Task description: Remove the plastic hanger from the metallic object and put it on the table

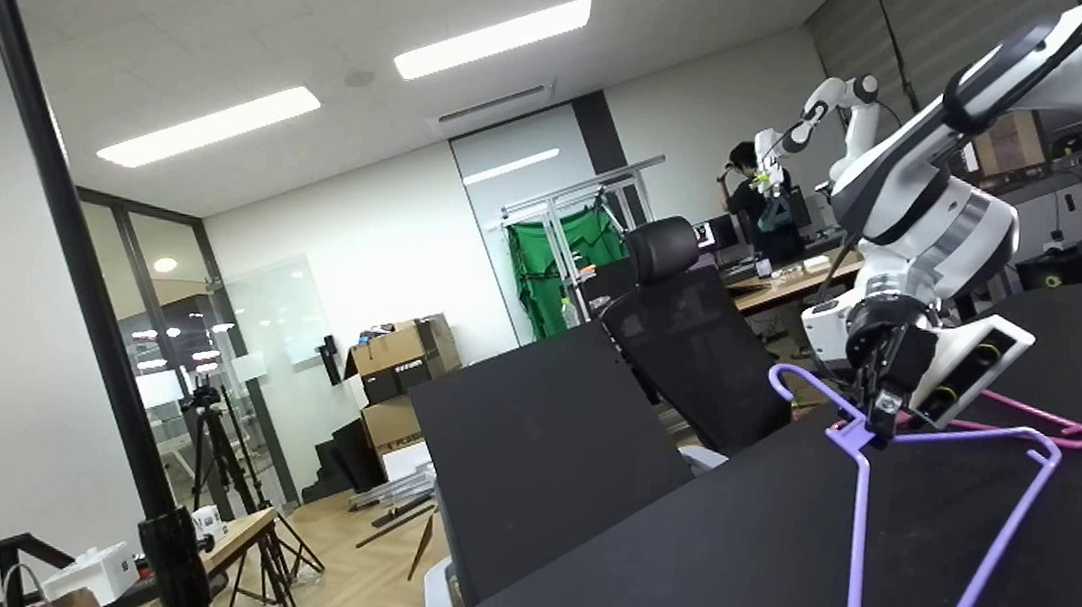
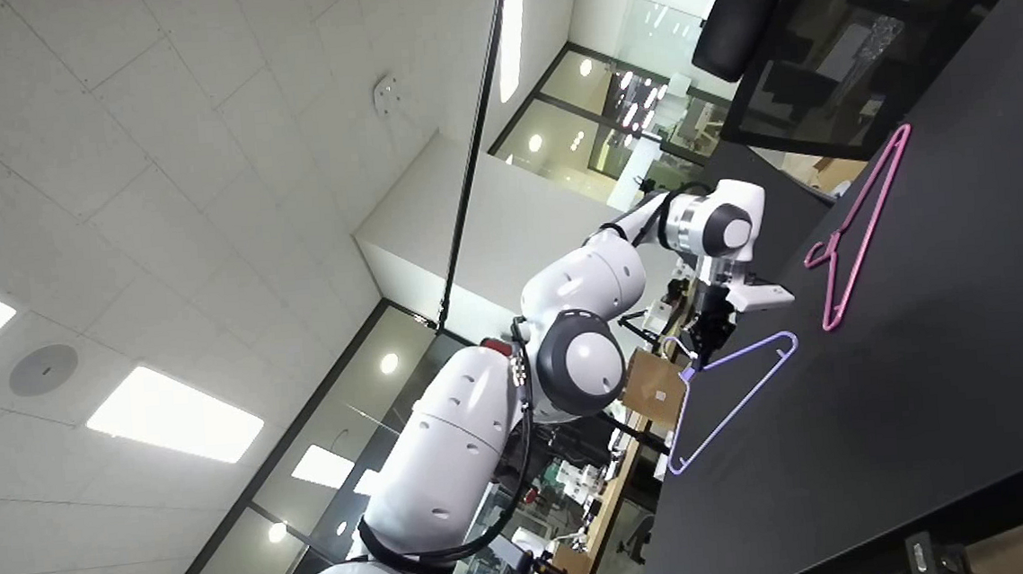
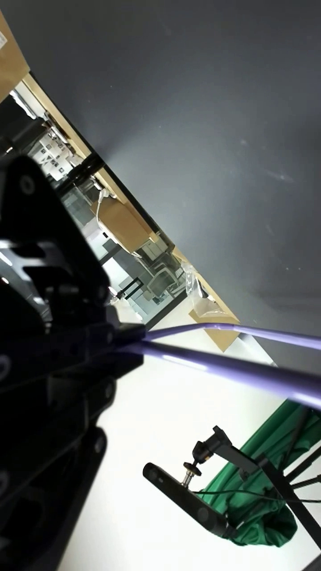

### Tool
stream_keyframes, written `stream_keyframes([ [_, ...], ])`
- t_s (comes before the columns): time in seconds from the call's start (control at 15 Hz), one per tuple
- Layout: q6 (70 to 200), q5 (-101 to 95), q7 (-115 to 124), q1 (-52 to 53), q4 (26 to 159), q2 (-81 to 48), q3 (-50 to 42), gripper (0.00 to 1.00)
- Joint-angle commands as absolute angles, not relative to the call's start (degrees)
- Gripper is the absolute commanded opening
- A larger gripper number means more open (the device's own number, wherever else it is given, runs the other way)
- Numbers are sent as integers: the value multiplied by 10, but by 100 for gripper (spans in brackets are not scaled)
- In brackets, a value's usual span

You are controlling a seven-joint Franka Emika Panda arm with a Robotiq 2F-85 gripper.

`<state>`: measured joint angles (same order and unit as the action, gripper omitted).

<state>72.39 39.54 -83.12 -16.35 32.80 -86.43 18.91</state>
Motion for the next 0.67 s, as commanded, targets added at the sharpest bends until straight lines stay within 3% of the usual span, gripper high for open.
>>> stream_keyframes([
  [0.0, 727, 401, -839, -151, 334, -864, 177, 2],
  [0.07, 723, 398, -836, -148, 334, -864, 174, 2],
  [0.13, 716, 395, -834, -145, 332, -864, 173, 33],
  [0.2, 723, 391, -831, -149, 356, -848, 177, 34],
  [0.6, 718, 393, -765, -151, 361, -794, 172, 75],
])
